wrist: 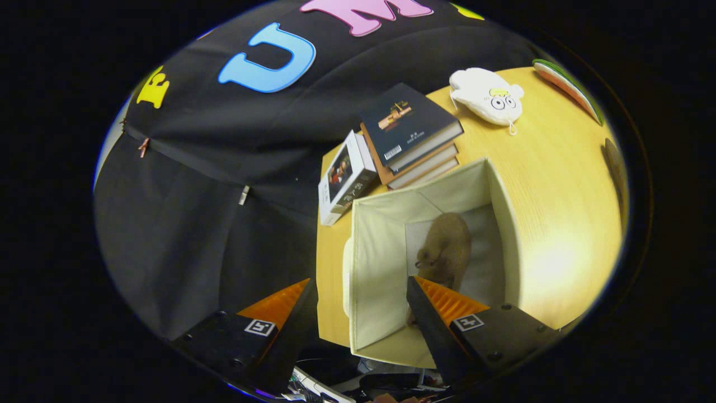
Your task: Open the storage box then place both shoes into the box .Put the left shoe in first, then the right shoe, with the right side of both shoes facing outward in a uniform manner.
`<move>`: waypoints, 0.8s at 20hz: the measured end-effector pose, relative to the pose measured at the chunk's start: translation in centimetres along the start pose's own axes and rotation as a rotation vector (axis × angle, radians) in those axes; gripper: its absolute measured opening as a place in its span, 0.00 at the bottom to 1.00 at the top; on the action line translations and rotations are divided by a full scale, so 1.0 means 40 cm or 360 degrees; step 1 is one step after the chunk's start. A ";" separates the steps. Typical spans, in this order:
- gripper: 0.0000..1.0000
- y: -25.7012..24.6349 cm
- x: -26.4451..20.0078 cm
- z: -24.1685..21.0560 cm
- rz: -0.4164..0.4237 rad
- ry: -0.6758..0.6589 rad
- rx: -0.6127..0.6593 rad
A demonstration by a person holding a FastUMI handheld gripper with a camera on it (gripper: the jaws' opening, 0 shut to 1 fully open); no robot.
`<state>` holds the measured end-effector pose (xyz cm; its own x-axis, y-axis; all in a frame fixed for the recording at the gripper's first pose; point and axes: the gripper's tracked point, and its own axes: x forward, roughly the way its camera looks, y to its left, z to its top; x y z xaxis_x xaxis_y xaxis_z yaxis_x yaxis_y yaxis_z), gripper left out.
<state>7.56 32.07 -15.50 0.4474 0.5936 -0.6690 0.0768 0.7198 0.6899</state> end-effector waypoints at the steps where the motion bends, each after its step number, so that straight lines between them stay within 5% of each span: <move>1: 0.98 -0.010 -0.039 0.028 0.0007 -0.0051 -0.0036; 6: 0.98 -0.154 -0.232 0.147 -0.0102 -0.0296 -0.0226; 16: 0.98 -0.647 -0.541 0.255 -0.0673 -0.0428 -0.0556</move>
<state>4.99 -3.09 -16.07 0.6546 0.1516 -0.7406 0.0202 0.9758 0.2176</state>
